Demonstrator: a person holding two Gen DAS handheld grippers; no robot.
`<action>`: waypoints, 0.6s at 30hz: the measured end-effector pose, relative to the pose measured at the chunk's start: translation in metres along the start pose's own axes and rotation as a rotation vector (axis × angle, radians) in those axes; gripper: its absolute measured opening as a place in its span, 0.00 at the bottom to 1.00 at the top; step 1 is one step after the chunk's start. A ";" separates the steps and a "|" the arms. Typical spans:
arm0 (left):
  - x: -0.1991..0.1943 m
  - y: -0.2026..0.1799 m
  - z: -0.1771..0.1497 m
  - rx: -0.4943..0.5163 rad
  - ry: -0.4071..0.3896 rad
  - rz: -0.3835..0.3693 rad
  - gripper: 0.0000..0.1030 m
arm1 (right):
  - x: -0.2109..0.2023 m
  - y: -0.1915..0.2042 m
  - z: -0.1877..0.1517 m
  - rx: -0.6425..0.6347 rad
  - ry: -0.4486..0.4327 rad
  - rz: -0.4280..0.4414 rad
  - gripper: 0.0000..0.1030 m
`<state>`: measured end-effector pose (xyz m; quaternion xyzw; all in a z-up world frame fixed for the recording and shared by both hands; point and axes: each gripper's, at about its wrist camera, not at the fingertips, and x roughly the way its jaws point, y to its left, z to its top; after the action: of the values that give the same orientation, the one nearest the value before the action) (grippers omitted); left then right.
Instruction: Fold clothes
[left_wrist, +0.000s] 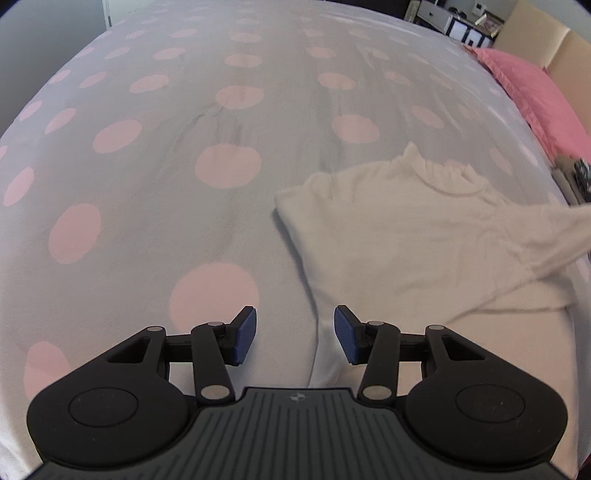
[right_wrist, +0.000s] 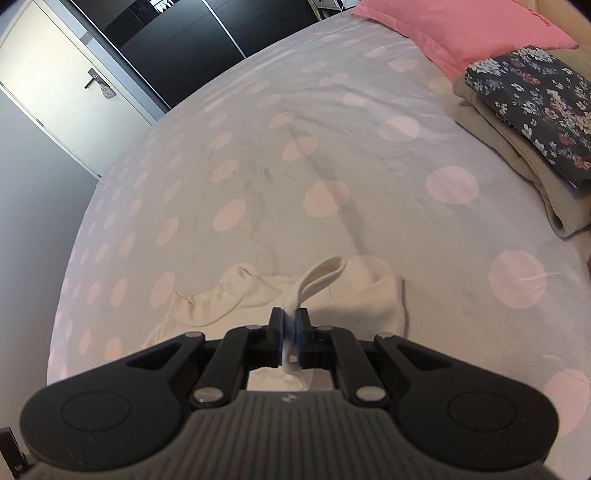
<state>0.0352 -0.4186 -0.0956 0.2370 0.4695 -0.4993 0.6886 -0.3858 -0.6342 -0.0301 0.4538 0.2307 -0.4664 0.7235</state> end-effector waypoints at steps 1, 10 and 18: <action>0.004 -0.001 0.004 -0.014 -0.009 -0.006 0.43 | 0.001 -0.002 -0.001 -0.003 0.000 -0.006 0.08; 0.044 -0.013 0.028 -0.044 0.004 0.013 0.27 | 0.012 -0.023 -0.001 -0.003 0.025 -0.069 0.08; 0.034 0.003 0.035 -0.042 0.015 -0.037 0.04 | 0.000 -0.038 0.004 0.003 0.007 -0.014 0.07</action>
<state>0.0547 -0.4615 -0.1107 0.2173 0.4894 -0.5003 0.6804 -0.4202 -0.6435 -0.0446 0.4546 0.2358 -0.4704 0.7187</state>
